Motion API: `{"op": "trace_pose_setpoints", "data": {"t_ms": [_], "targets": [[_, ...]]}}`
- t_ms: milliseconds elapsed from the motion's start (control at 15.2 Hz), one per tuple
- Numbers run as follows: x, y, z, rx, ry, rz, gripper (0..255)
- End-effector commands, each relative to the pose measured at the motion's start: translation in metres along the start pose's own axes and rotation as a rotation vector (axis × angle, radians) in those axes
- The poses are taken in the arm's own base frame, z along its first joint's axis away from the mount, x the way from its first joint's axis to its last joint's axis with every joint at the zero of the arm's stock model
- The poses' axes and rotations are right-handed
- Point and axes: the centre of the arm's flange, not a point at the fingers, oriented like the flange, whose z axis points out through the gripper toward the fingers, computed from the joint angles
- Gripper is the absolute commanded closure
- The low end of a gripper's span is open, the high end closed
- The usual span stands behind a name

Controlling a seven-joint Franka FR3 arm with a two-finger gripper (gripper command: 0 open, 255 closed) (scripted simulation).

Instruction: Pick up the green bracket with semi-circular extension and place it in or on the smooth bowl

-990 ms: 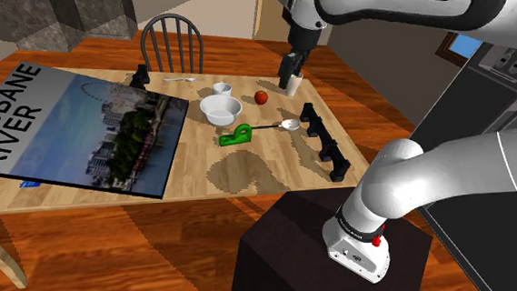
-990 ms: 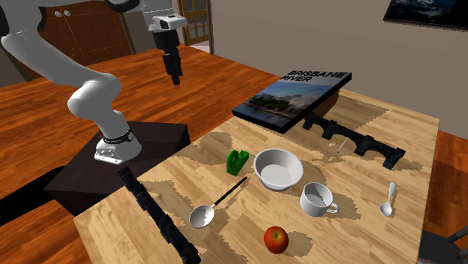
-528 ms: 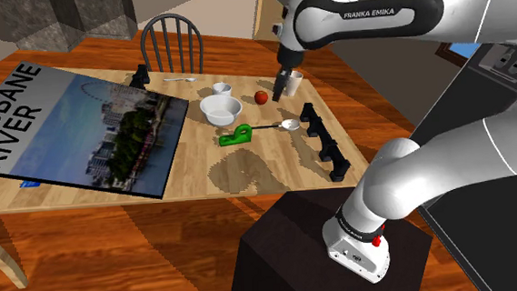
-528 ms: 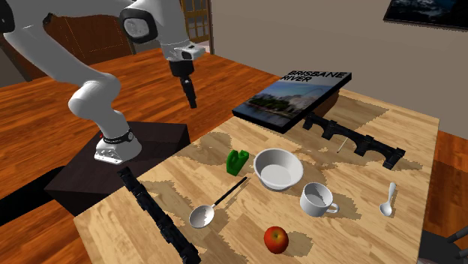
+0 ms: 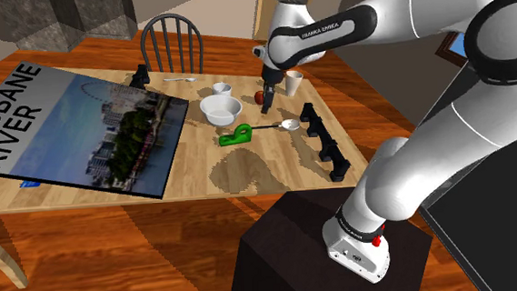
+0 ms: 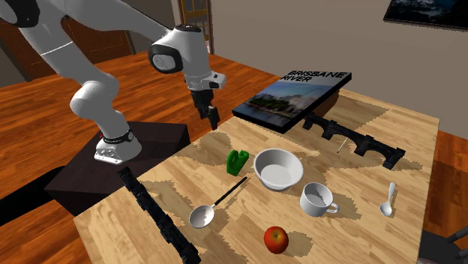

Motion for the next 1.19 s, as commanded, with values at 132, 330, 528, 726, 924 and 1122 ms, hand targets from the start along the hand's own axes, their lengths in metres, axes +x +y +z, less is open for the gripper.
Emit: {"op": "trace_pose_setpoints", "data": {"t_ms": [132, 330, 528, 726, 924, 1122], "targets": [[0.019, 0.024, 0.047, 0.018, -0.002, -0.133, 0], [0.034, 0.038, 0.082, 0.034, -0.003, -0.229, 0], [0.051, 0.051, 0.117, 0.049, -0.004, -0.325, 0], [0.068, 0.061, 0.152, 0.064, -0.005, -0.421, 0], [0.070, 0.062, 0.166, 0.066, -0.005, -0.431, 0], [0.070, 0.061, 0.182, 0.066, -0.005, -0.431, 0]]}}
